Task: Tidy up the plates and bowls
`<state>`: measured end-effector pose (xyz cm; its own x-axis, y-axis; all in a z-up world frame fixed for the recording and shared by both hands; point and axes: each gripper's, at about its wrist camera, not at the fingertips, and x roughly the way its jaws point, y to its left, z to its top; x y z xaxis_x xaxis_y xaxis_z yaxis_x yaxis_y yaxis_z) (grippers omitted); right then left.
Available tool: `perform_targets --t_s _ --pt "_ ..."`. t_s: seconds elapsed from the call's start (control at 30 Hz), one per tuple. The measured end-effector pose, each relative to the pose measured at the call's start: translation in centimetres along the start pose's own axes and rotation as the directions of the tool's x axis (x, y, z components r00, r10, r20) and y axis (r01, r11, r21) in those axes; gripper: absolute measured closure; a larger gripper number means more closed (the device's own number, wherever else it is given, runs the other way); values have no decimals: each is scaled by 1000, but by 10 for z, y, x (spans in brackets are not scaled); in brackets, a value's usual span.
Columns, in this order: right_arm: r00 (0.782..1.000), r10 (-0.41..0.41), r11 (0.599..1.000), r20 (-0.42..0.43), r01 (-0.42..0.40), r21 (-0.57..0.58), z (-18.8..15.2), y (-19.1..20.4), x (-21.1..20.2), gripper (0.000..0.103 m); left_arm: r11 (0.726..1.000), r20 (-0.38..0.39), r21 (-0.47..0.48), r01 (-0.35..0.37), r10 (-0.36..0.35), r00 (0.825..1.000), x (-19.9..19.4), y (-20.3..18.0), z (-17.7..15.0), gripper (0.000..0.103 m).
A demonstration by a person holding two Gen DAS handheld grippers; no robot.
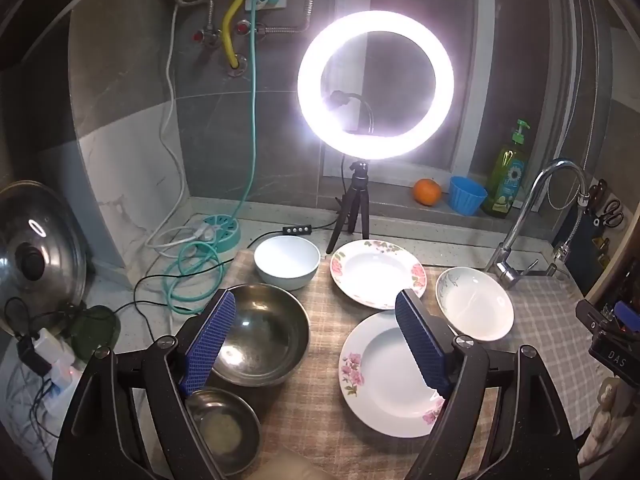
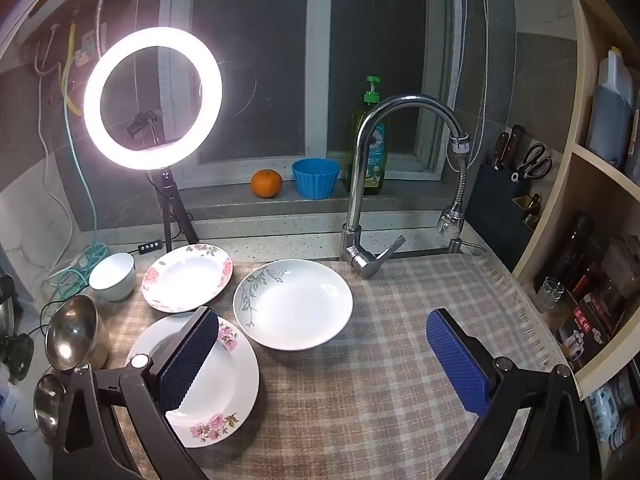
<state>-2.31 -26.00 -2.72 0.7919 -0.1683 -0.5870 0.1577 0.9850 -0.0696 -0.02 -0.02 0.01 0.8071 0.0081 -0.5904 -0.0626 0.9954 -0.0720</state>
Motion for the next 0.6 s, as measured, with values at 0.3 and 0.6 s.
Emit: perform_targets --t_s 0.3,0.6 --pt "1000 3 1000 1 -3 -6 4 6 1 0 1000 14 10 -10 10 1000 0 0 0 21" --pt "1000 5 1000 2 -5 -13 3 6 1 0 1000 10 11 -16 16 1000 3 0 4 21"
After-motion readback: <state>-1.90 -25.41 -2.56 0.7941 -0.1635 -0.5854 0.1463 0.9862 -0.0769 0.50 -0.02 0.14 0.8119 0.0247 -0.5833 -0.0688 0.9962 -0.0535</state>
